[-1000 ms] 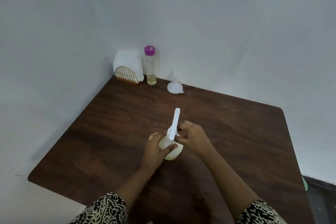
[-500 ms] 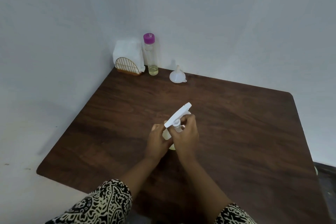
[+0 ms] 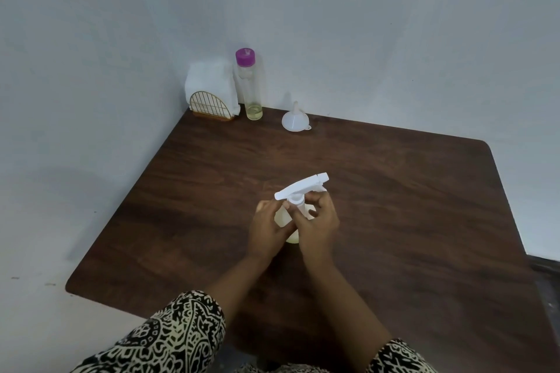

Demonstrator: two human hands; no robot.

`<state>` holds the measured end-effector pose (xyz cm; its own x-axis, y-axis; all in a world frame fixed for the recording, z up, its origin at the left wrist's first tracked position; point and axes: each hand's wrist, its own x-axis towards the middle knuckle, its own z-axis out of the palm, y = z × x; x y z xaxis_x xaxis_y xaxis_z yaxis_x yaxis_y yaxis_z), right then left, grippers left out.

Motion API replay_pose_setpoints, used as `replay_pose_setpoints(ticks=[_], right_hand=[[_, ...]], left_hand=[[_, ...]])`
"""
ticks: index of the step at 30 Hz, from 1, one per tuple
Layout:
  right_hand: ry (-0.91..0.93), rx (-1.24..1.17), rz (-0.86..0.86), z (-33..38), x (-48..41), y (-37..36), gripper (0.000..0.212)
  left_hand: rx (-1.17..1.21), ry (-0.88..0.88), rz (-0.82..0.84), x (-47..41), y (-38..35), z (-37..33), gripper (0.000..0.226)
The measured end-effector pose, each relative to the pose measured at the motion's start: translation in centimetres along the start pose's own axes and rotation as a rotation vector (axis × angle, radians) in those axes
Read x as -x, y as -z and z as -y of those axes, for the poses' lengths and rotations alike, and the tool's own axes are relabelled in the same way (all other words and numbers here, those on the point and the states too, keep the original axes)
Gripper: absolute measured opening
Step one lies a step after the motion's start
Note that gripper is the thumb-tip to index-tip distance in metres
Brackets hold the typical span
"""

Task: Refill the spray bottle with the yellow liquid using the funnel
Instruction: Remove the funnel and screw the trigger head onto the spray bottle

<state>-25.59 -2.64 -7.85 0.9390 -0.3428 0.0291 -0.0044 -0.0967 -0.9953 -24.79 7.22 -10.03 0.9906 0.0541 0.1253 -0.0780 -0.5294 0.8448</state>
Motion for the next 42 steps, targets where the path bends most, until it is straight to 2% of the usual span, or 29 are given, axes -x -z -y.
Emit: replay_pose_setpoints(ticks=[3,5,8,10,12,16,22,25,29,34,36,39,42], right_hand=[[-0.031,-0.044,-0.016,0.1,0.4,-0.6,0.032],[-0.012,-0.069,0.081,-0.4,0.5,-0.2,0.035],[0.090,-0.044,0.259,-0.8,0.2,0.8,0.030],[0.131,-0.006,0.332,-0.6,-0.5,1.2,0.019],[0.140,0.016,0.374,-1.0,-1.4,1.4,0.011],[0.136,0.137,0.301,-2.0,-2.3,1.6,0.033],[0.147,0.115,0.112,-1.2,-0.8,0.4,0.015],[0.116,0.094,0.039,-0.8,0.0,0.2,0.016],[0.116,0.197,0.011,0.4,0.0,0.3,0.016],[0.021,0.252,0.039,1.8,-0.5,0.9,0.024],[0.053,0.338,0.049,1.9,-1.0,0.9,0.024],[0.164,0.488,0.163,1.8,-2.9,1.8,0.024],[0.166,0.551,0.445,2.3,-5.7,3.7,0.023]], left_hand=[[0.027,0.006,0.000,-0.2,0.0,0.1,0.051],[0.032,0.024,0.018,-0.3,-0.1,0.4,0.042],[0.040,0.010,0.036,-0.4,-0.2,0.8,0.048],[0.068,-0.002,0.074,-0.4,-0.2,1.0,0.053],[0.083,-0.021,0.126,-0.6,0.0,1.3,0.048],[0.079,-0.025,0.182,-0.9,0.3,1.8,0.045],[0.101,-0.026,0.132,-0.4,0.1,1.3,0.042],[0.099,-0.014,0.120,-0.3,0.1,1.1,0.039],[0.083,0.029,0.052,-0.1,-0.6,1.2,0.033],[-0.141,0.183,-0.119,0.6,-2.6,-0.9,0.041],[-0.239,0.188,-0.151,0.7,-3.4,-1.5,0.044],[-0.205,0.135,-0.075,0.5,-3.2,-0.4,0.064],[-0.055,0.104,0.059,0.4,-1.9,1.1,0.075]])
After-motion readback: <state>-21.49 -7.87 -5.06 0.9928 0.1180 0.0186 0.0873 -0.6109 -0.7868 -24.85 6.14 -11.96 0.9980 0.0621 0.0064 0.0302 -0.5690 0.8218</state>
